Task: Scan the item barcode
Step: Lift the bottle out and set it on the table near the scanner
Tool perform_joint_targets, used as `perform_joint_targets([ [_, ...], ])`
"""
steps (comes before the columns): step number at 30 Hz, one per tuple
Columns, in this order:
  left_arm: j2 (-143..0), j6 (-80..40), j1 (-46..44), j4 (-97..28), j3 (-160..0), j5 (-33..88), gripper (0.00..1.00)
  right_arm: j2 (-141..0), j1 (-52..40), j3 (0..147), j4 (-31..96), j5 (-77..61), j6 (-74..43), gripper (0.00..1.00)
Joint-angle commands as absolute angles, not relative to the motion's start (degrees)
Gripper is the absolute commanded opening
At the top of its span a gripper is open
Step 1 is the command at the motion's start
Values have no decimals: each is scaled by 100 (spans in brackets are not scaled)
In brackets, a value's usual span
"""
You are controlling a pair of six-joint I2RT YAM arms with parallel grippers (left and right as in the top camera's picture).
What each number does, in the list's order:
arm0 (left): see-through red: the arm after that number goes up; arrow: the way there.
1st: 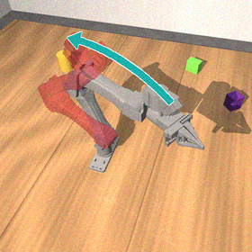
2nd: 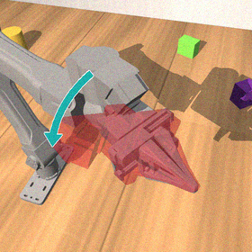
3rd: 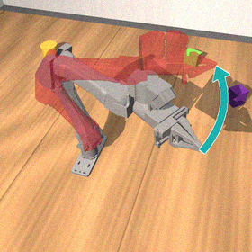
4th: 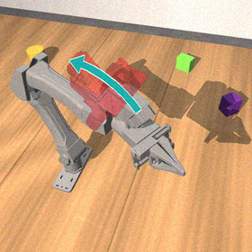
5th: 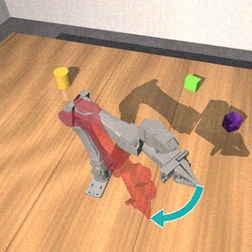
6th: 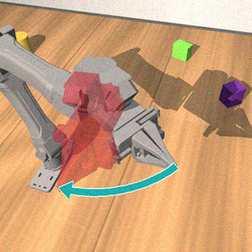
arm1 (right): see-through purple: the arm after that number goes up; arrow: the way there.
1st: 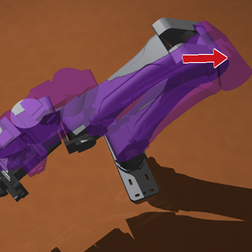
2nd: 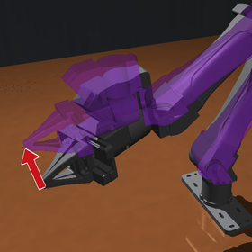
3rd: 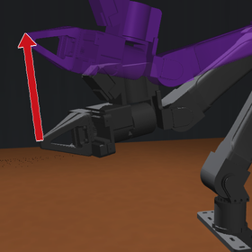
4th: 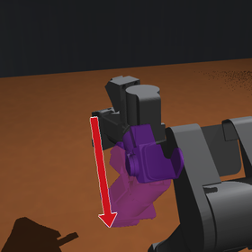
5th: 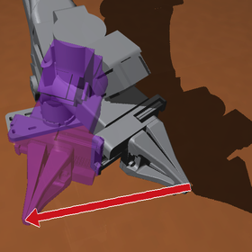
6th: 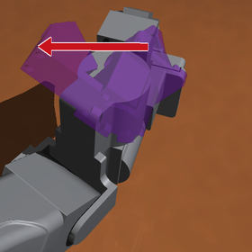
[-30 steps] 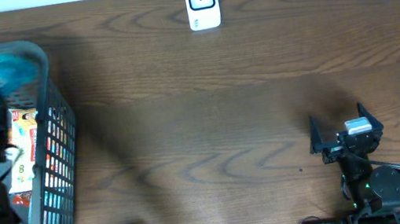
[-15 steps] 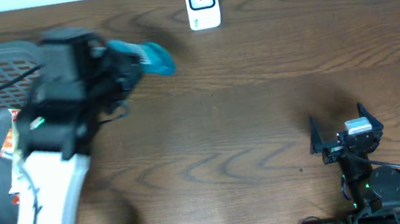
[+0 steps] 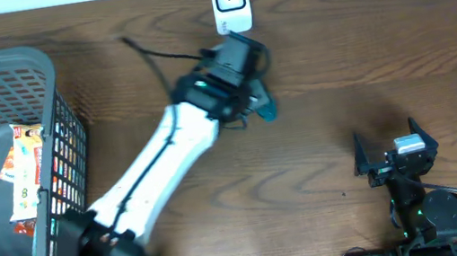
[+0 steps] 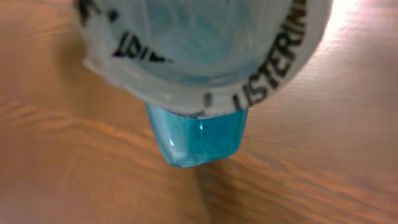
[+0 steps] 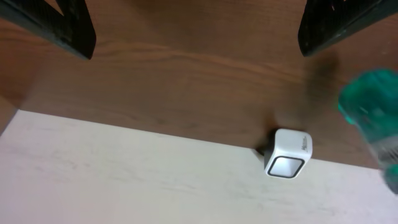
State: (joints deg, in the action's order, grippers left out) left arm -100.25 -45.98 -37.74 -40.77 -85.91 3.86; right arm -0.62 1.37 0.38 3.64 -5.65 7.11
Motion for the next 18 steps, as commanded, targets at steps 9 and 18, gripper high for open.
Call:
perform_joint_targets([
  [9, -10694, -3347, -4899, -3804, -8809, -1337, 8, -36, 117, 32, 390, -548, 714, 99],
  [18, -10737, -3258, -5092, -3691, -8809, -1485, 16, -36, 117, 32, 390, -548, 714, 99],
])
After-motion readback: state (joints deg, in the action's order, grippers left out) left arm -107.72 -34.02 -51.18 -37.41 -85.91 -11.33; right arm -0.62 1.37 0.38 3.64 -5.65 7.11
